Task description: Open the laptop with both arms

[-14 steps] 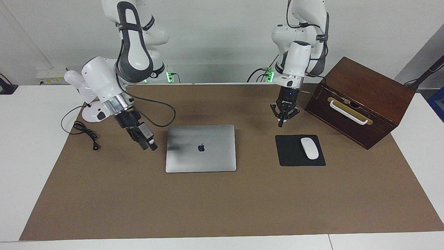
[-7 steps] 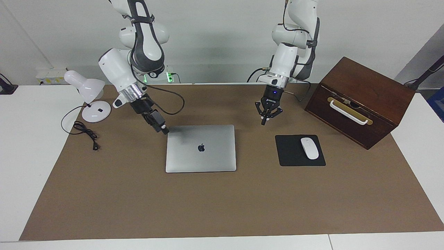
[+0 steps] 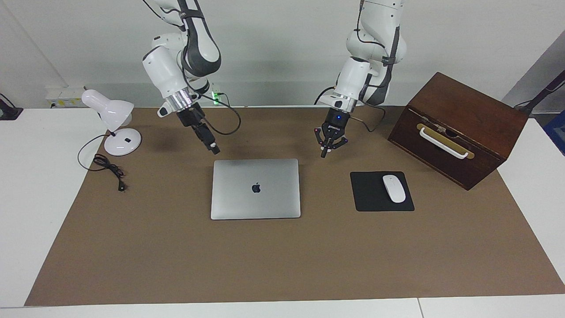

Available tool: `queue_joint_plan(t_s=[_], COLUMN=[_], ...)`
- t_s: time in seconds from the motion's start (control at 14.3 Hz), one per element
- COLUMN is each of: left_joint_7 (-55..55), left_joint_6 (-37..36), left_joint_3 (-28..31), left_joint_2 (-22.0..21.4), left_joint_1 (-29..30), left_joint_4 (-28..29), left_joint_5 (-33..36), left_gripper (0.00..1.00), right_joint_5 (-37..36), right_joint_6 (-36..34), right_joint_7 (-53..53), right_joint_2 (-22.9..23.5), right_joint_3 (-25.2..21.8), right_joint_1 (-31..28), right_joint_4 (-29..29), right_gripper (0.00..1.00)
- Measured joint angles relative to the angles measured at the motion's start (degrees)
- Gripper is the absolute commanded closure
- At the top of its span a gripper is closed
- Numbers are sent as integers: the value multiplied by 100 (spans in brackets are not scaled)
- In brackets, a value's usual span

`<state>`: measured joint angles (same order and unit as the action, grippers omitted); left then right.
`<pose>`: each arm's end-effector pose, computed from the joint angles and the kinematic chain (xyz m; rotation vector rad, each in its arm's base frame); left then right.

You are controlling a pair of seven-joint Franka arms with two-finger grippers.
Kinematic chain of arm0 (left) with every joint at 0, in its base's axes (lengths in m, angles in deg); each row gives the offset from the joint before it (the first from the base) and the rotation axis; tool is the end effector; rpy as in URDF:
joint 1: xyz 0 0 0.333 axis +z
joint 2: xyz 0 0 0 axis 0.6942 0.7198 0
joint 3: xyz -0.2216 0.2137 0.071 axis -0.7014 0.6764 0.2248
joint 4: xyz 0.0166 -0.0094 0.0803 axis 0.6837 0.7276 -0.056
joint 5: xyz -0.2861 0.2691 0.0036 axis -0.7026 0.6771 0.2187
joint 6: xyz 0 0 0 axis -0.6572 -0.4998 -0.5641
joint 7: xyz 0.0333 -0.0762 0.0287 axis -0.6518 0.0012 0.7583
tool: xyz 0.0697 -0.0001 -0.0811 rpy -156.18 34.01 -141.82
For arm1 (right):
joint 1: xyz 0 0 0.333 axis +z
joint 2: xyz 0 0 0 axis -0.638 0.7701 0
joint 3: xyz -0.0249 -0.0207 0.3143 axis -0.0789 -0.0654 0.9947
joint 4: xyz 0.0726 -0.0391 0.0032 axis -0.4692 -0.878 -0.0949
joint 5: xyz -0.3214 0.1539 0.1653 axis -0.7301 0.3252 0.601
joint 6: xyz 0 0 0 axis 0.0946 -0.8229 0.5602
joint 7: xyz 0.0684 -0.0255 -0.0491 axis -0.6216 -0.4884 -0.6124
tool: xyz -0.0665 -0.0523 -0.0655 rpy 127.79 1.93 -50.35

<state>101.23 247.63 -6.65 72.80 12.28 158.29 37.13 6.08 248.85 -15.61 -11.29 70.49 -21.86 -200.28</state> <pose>0.3622 -0.2503 0.3270 2.6389 -0.5005 0.9599 0.4263 0.1109 0.3959 -2.1610 1.1870 -0.2999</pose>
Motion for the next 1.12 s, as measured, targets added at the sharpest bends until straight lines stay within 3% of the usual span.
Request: queue_joint_plan(t_s=[0.42, 0.7, 1.12], left_joint_7=[37, 21, -613], left_joint_6=[312, 317, 321], left_joint_3=[6, 13, 24], left_joint_2=[531, 666, 1334], left_joint_1=[-561, -712, -784], left_joint_4=[-15, -213, -896], left_joint_5=[-53, -53, -50], left_gripper=[100, 100, 100], right_joint_5=[0, 0, 0], right_joint_6=[172, 172, 183], right_joint_7=[1164, 1204, 1204], right_joint_2=[-22, 67, 391], right_joint_3=[213, 218, 218], right_joint_1=[292, 288, 288], right_joint_4=[-57, -122, -132], right_gripper=[0, 0, 0])
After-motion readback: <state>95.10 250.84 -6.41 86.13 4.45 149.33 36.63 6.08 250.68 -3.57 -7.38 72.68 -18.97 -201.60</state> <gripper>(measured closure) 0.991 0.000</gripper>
